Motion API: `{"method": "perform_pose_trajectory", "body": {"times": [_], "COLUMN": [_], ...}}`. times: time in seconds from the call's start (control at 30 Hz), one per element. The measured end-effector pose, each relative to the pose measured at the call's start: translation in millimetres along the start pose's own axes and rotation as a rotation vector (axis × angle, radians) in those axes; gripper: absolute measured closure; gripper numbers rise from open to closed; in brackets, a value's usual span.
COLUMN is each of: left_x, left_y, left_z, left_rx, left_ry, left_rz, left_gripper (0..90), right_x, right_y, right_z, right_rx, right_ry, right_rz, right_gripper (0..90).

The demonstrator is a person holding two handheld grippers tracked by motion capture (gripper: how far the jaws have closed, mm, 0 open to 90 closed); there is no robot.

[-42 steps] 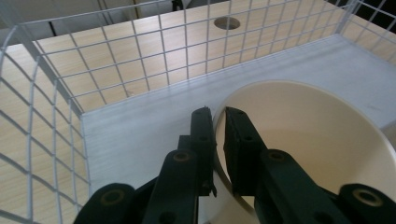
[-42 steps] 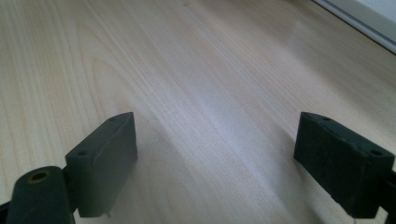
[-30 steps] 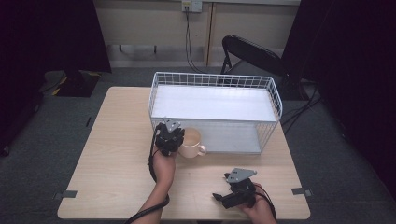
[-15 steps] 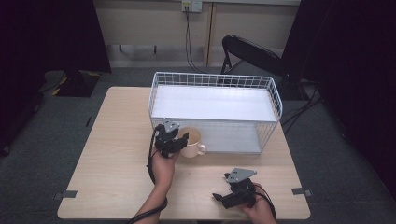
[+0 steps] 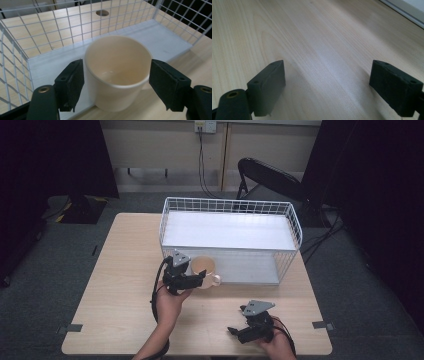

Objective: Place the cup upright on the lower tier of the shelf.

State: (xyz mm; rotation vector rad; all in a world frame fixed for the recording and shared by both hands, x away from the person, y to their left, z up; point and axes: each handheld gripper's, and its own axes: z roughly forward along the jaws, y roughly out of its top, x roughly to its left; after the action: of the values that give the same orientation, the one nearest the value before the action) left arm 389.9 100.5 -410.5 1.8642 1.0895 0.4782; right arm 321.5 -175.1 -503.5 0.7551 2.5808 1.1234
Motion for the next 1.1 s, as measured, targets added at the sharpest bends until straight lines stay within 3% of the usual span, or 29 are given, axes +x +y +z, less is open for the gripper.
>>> {"method": "perform_pose_trajectory", "body": {"times": [0.17, 0.23, 0.27, 0.63, 0.73, 1.1], "left_x": [-4.4, -5.0, -5.5, -5.8, -5.5, -4.9], "left_y": [-6.8, -8.4, -9.8, -17.4, -17.2, -17.5], "left_z": [1.2, 3.4, 5.4, 19.7, 20.4, 25.5], "left_rx": [0.024, 0.032, 0.022, 0.024, 0.032, 0.033], "left_ry": [0.008, 0.029, 0.026, 0.052, 0.062, 0.072], "left_rz": [0.036, 0.059, 0.041, 0.001, 0.012, -0.007], "left_gripper": [26.2, 26.2, 26.2, 27.3, 31.4, 39.9], "right_x": [0.0, 0.0, 0.0, 0.0, 0.0, 0.0], "right_y": [0.0, 0.0, 0.0, 0.0, 0.0, 0.0], "right_z": [0.0, 0.0, 0.0, 0.0, 0.0, 0.0], "right_rx": [0.000, 0.000, 0.000, 0.000, 0.000, 0.000], "right_ry": [0.000, 0.000, 0.000, 0.000, 0.000, -0.001], "right_rz": [0.000, 0.001, 0.000, 0.000, 0.000, 0.000], "right_gripper": [12.4, 12.4, 12.4, 12.5, 12.5, 12.5]}}
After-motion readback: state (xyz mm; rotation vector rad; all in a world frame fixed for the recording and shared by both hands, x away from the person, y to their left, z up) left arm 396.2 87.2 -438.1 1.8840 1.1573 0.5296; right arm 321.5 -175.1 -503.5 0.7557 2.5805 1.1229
